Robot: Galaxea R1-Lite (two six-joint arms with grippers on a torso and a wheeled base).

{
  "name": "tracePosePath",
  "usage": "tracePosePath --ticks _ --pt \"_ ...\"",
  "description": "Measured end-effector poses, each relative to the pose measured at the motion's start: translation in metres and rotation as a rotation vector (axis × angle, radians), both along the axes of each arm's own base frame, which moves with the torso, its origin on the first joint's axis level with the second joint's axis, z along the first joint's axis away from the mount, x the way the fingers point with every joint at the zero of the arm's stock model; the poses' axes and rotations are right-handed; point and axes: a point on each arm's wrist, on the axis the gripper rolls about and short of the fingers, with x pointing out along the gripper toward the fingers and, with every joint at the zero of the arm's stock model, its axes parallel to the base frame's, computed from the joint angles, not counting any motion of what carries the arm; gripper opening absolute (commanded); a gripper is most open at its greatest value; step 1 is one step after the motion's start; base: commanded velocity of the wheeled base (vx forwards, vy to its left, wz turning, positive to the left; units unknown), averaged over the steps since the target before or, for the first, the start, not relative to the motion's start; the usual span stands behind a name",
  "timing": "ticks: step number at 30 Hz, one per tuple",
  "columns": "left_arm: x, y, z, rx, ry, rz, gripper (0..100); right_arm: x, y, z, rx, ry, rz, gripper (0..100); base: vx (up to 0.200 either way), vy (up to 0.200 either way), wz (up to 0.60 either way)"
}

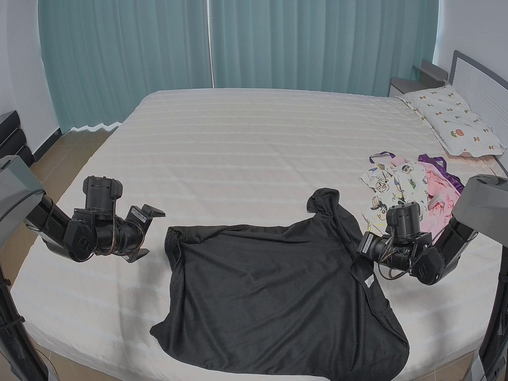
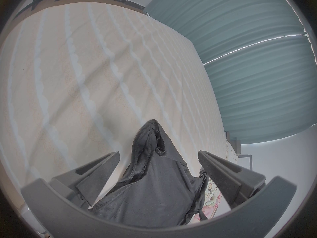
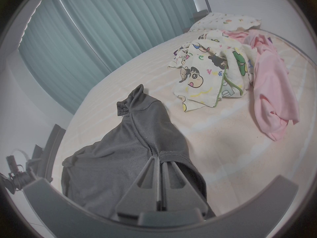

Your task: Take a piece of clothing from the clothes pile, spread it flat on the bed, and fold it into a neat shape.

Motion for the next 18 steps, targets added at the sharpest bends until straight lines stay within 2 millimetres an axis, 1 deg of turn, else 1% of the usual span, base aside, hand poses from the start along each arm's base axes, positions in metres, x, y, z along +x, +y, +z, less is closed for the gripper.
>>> tracePosePath --ticks 2,3,13,18 --pt "0.001 0.0 -0.002 -0.003 0.005 -0.003 100 0.0 -0.008 0.001 0.023 0.002 0.004 0 0.0 0.0 0.0" --pt "0.001 0.0 -0.003 -0.006 0.009 -0.008 100 0.001 -0.012 0.002 0.035 0.002 0.008 100 0.0 0.0 0.0" --pt "0.003 0.009 -0.009 -0.04 0.031 -0.024 100 0.012 -0.059 0.005 0.136 -0.027 0.006 100 0.0 0.0 0.0" --pt "0.005 0.01 -0.012 -0.041 0.037 -0.021 100 0.017 -0.077 -0.001 0.161 -0.023 -0.026 100 0.0 0.0 0.0"
